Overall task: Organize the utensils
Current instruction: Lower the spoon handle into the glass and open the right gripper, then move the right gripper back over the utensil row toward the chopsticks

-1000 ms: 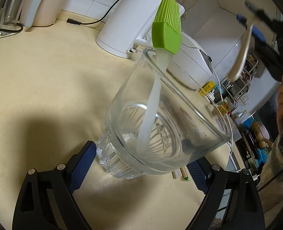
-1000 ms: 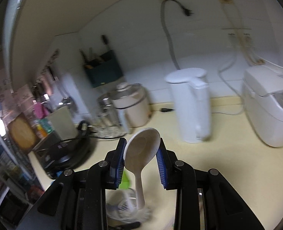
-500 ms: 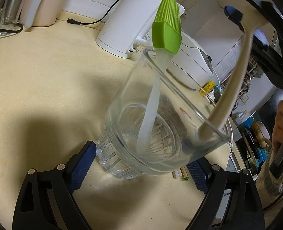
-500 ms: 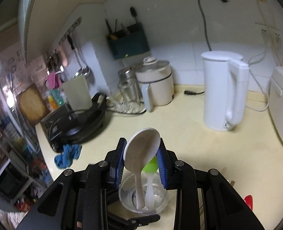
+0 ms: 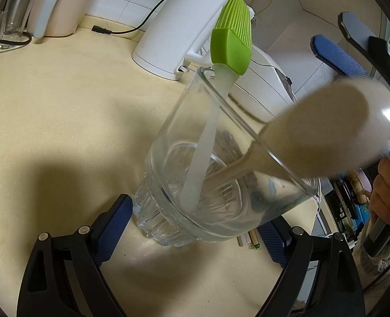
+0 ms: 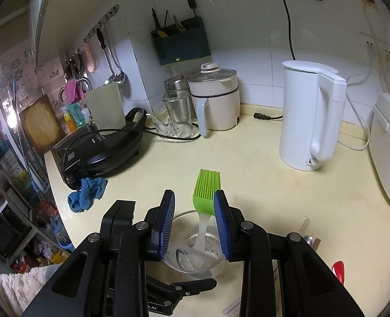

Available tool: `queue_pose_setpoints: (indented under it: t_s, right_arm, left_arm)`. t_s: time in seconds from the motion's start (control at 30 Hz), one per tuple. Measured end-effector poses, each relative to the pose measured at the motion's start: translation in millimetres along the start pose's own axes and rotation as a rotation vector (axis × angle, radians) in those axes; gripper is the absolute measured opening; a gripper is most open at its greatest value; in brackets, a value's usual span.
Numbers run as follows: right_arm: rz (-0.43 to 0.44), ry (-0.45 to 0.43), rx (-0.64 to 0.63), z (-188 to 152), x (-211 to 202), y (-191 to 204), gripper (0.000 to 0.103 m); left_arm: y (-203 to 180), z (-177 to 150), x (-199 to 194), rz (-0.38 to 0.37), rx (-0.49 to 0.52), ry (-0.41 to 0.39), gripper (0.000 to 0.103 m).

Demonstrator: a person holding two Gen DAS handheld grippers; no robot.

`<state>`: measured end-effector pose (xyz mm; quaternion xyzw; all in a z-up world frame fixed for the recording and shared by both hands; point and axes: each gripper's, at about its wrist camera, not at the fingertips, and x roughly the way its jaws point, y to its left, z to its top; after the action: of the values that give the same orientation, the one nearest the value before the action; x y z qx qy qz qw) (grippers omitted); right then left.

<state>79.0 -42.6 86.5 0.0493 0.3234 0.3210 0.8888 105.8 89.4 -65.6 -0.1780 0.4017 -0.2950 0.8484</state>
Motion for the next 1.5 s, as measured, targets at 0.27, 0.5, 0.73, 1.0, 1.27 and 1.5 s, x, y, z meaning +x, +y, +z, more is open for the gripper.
queue_pose_setpoints:
  t_s: [0.27, 0.5, 0.73, 1.0, 1.27, 1.5]
  right_arm:
    - [-0.017, 0.007, 0.064, -8.1, -7.3, -19.9, 0.031]
    - [-0.048, -0.002, 0.096, -16.3, -17.0, -36.4, 0.031]
    - [-0.121, -0.020, 0.173, -35.7, -39.1, -70.4, 0.031]
    - [-0.287, 0.029, 0.333, -83.5, -73.8, -136.5, 0.031]
    - [-0.439, 0.101, 0.494, -138.6, -94.4, -188.1, 0.031]
    - [-0.435, 0.137, 0.493, -165.0, -91.1, -192.6, 0.031]
  left_arm:
    - [0.1, 0.0, 0.0, 0.000, 0.000, 0.000, 0.092]
    - [0.3, 0.0, -0.1, 0.000, 0.000, 0.000, 0.092]
    - [0.2, 0.0, 0.0, 0.000, 0.000, 0.000, 0.092]
    - [0.3, 0.0, 0.0, 0.000, 0.000, 0.000, 0.092]
    - [-0.1, -0.2, 0.2, -0.001, 0.000, 0.000, 0.092]
    - [0.3, -0.1, 0.0, -0.001, -0.001, -0.001, 0.092]
